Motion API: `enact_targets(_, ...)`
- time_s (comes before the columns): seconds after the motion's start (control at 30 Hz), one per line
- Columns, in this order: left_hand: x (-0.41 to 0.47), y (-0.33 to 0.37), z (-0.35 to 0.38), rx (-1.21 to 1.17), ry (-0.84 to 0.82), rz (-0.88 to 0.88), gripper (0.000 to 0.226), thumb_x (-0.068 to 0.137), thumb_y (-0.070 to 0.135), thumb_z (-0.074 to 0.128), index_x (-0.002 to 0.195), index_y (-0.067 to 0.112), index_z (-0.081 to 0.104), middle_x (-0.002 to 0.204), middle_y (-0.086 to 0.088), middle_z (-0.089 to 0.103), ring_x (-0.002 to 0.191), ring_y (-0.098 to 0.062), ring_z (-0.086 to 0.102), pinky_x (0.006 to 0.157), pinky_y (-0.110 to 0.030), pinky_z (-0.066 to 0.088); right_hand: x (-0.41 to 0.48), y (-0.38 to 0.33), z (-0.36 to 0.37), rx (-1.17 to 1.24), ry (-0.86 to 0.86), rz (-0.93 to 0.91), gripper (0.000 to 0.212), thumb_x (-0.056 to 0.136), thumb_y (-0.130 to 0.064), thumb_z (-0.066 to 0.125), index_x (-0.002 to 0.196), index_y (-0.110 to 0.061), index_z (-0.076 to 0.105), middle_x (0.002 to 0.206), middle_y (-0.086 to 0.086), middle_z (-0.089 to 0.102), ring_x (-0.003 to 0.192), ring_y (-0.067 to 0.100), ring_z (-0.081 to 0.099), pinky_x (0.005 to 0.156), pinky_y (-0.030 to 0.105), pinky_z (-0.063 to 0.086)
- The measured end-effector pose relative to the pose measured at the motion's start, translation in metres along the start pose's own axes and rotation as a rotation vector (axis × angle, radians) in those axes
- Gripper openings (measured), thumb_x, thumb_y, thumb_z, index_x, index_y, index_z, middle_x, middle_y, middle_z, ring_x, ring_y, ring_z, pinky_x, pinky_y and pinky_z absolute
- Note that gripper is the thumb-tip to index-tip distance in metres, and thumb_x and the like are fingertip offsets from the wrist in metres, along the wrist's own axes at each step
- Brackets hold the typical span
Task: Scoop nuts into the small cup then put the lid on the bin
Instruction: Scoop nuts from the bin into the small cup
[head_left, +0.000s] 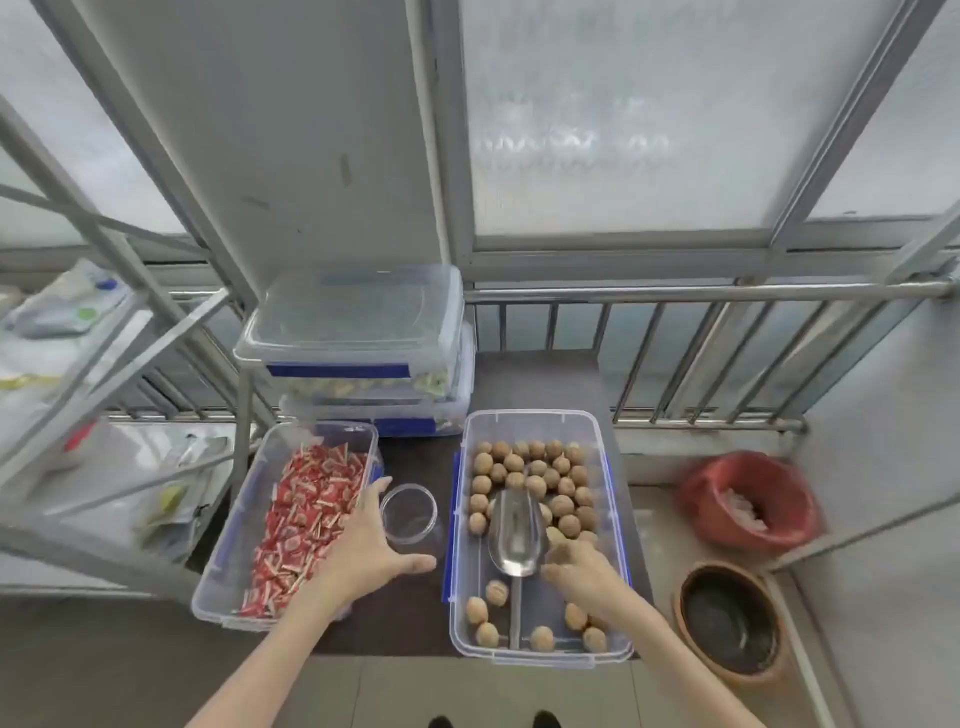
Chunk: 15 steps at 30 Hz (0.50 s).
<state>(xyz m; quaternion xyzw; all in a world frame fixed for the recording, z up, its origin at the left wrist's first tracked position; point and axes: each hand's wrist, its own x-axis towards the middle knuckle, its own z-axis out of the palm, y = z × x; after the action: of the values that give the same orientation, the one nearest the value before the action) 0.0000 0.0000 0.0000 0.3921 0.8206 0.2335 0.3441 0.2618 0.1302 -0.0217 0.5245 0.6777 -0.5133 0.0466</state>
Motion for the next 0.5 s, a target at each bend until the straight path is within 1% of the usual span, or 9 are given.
enact_targets(0.07, 0.005, -0.003, 0.006, -0.039, 0.032, 0.000, 0.136, 0.046, 0.050, 0.095, 0.151, 0.029, 0.012, 0.160, 0.000, 0.023, 0.146, -0.021, 0.030, 0.118, -0.040, 0.030, 0.006, 0.002, 0.019, 0.013, 0.036, 0.098, 0.026, 0.085, -0.020, 0.056, 0.061, -0.020, 0.045, 0.059, -0.003, 0.052, 0.060, 0.016, 0.050, 0.056, 0.032, 0.039)
enact_targets(0.1, 0.006, -0.004, 0.010, -0.050, 0.038, -0.017, 0.136, 0.048, 0.046, 0.096, 0.151, 0.031, 0.009, 0.159, 0.000, 0.023, 0.146, -0.022, 0.029, 0.118, -0.040, 0.030, 0.007, 0.003, 0.029, 0.006, 0.065, 0.154, 0.015, 0.084, -0.026, 0.055, 0.072, -0.017, 0.053, 0.072, 0.003, 0.062, 0.073, 0.021, 0.058, 0.065, 0.036, 0.045)
enact_targets(0.13, 0.008, -0.005, 0.014, -0.063, 0.046, -0.039, 0.136, 0.050, 0.042, 0.097, 0.151, 0.031, 0.006, 0.158, -0.001, 0.023, 0.146, -0.022, 0.029, 0.118, -0.041, 0.030, 0.009, 0.003, 0.036, 0.025, 0.080, 0.209, 0.019, 0.085, -0.031, 0.054, 0.090, -0.012, 0.058, 0.092, 0.010, 0.067, 0.089, 0.026, 0.060, 0.073, 0.038, 0.047)
enact_targets(0.17, 0.011, -0.004, 0.017, -0.067, 0.072, -0.055, 0.137, 0.052, 0.040, 0.097, 0.152, 0.029, 0.004, 0.157, -0.003, 0.024, 0.145, -0.023, 0.030, 0.118, -0.042, 0.031, 0.012, 0.004, 0.043, 0.023, 0.090, 0.268, 0.033, 0.087, -0.033, 0.053, 0.109, -0.008, 0.057, 0.109, 0.014, 0.065, 0.100, 0.028, 0.057, 0.076, 0.036, 0.044)
enact_targets(0.2, 0.013, -0.003, 0.020, -0.058, 0.099, -0.068, 0.136, 0.054, 0.038, 0.097, 0.153, 0.026, 0.004, 0.155, -0.004, 0.026, 0.144, -0.023, 0.031, 0.118, -0.042, 0.032, 0.012, 0.002, 0.048, 0.010, 0.087, 0.319, 0.042, 0.090, -0.033, 0.052, 0.120, -0.004, 0.053, 0.120, 0.016, 0.061, 0.103, 0.028, 0.055, 0.077, 0.034, 0.040)
enact_targets(0.27, 0.019, 0.002, 0.022, -0.034, 0.131, -0.092, 0.132, 0.057, 0.040, 0.095, 0.155, 0.019, 0.008, 0.154, -0.005, 0.026, 0.143, -0.023, 0.031, 0.117, -0.042, 0.032, 0.018, 0.003, 0.055, 0.014, 0.100, 0.371, 0.046, 0.093, -0.034, 0.052, 0.127, -0.002, 0.050, 0.125, 0.017, 0.058, 0.102, 0.027, 0.055, 0.077, 0.033, 0.041)
enact_targets(0.37, 0.030, 0.002, 0.029, -0.009, 0.125, -0.111, 0.110, 0.071, 0.043, 0.087, 0.155, 0.015, 0.021, 0.155, -0.005, 0.023, 0.145, -0.024, 0.028, 0.115, -0.036, 0.031, 0.034, 0.007, 0.064, 0.135, 0.088, 0.382, 0.040, 0.090, -0.032, 0.057, 0.117, -0.002, 0.057, 0.107, 0.014, 0.066, 0.092, 0.026, 0.063, 0.071, 0.035, 0.048)
enact_targets(0.43, 0.034, 0.003, 0.034, -0.033, 0.141, -0.116, 0.097, 0.076, 0.037, 0.084, 0.152, 0.014, 0.029, 0.150, -0.005, 0.027, 0.141, -0.023, 0.035, 0.107, -0.029, 0.035, 0.047, 0.017, 0.071, 0.224, 0.045, 0.388, 0.027, 0.088, -0.024, 0.060, 0.102, -0.001, 0.062, 0.081, 0.010, 0.064, 0.069, 0.021, 0.059, 0.061, 0.037, 0.050)
enact_targets(0.5, 0.034, 0.002, 0.038, -0.060, 0.161, -0.137, 0.094, 0.076, 0.033, 0.085, 0.151, 0.014, 0.032, 0.150, -0.005, 0.033, 0.138, -0.023, 0.040, 0.105, -0.029, 0.037, 0.052, 0.018, 0.074, 0.303, 0.004, 0.426, 0.015, 0.090, -0.016, 0.062, 0.095, -0.003, 0.060, 0.067, 0.008, 0.056, 0.053, 0.016, 0.050, 0.050, 0.031, 0.045)
